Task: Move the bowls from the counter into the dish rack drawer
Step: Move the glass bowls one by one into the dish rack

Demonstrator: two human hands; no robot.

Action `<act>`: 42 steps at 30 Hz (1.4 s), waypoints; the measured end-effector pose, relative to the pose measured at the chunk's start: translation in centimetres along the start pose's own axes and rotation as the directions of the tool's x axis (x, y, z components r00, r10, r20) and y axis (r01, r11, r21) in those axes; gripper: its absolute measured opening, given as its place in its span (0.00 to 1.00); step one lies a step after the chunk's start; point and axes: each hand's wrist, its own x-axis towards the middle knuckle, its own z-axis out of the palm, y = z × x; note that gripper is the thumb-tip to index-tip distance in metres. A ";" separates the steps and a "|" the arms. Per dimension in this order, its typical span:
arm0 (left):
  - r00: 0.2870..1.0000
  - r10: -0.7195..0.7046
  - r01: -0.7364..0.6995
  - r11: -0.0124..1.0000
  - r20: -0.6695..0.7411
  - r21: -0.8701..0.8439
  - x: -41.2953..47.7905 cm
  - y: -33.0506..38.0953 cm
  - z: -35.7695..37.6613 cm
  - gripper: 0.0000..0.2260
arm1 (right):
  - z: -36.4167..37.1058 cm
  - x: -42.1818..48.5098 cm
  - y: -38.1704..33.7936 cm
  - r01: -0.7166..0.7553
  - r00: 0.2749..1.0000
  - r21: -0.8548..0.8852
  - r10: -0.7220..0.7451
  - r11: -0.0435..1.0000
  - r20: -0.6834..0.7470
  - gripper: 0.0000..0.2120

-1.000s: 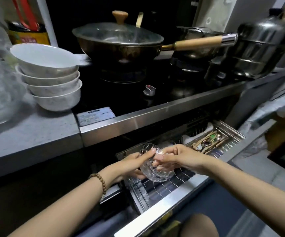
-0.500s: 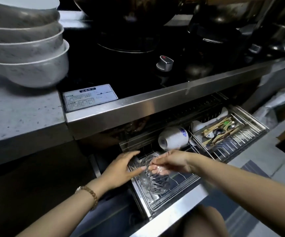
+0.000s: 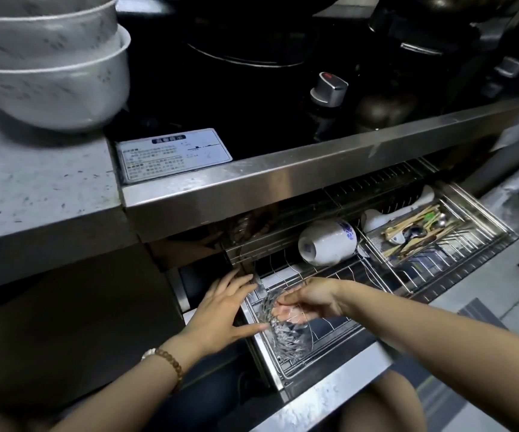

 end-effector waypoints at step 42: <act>0.972 0.102 -0.187 0.884 -0.212 -0.429 -4.9 10.2 -11.6 0.19 | 2.0 -21.7 -0.5 0.776 0.458 -0.289 -0.816 0.560 -0.351 0.16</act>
